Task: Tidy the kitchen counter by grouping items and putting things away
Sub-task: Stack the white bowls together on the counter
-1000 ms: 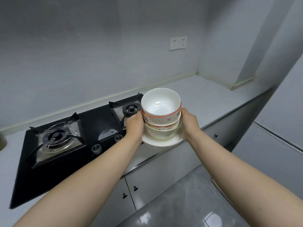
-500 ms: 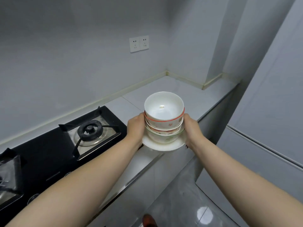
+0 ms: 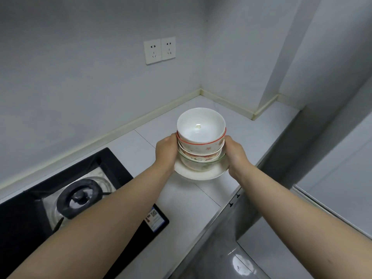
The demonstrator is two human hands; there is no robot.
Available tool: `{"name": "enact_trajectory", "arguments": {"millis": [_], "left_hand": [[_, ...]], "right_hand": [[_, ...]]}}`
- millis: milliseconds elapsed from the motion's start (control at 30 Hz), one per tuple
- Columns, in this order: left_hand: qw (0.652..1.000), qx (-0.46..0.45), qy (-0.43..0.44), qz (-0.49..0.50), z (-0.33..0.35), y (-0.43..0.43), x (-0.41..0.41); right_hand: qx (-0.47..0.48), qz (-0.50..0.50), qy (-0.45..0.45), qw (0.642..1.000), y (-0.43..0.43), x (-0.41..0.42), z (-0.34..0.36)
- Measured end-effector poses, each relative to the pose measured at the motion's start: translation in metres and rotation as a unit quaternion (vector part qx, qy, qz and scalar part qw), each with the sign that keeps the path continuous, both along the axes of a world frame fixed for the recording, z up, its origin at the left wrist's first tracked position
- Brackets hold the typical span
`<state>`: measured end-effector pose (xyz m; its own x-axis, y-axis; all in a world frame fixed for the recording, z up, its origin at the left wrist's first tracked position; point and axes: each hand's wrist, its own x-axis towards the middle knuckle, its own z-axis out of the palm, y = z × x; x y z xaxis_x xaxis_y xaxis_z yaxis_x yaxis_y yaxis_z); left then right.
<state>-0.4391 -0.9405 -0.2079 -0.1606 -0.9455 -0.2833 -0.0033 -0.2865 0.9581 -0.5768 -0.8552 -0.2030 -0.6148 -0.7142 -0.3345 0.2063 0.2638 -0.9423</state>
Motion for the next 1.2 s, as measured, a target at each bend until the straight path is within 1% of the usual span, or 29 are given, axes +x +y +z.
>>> {"name": "enact_trajectory", "arguments": {"millis": [233,467,667,733,833,1000,1200], "left_hand": [[0.999,0.036,-0.022,0.01,-0.025,-0.052,-0.032],[0.998,0.053,-0.023,0.034,-0.051,-0.08,-0.075],[0.993,0.069,-0.035,0.084,-0.071,-0.117,-0.121],[0.992,0.068,-0.042,0.098,-0.075,-0.131,-0.135],[0.991,0.044,-0.06,0.109,-0.084,-0.15,-0.156],[0.989,0.054,-0.048,0.131,-0.11,-0.172,-0.181],[0.988,0.042,-0.061,0.135,-0.126,-0.207,-0.198]], "right_hand": [[0.021,0.009,-0.008,1.0,-0.049,-0.037,-0.021],[0.045,0.032,-0.016,0.998,-0.088,-0.081,-0.045],[0.077,0.06,-0.026,0.995,-0.143,-0.134,-0.063],[0.083,0.072,-0.026,0.994,-0.162,-0.149,-0.07],[0.092,0.06,-0.059,0.992,-0.191,-0.169,-0.082],[0.123,0.061,-0.088,0.987,-0.226,-0.195,-0.106],[0.136,0.066,-0.1,0.983,-0.262,-0.213,-0.128]]}}
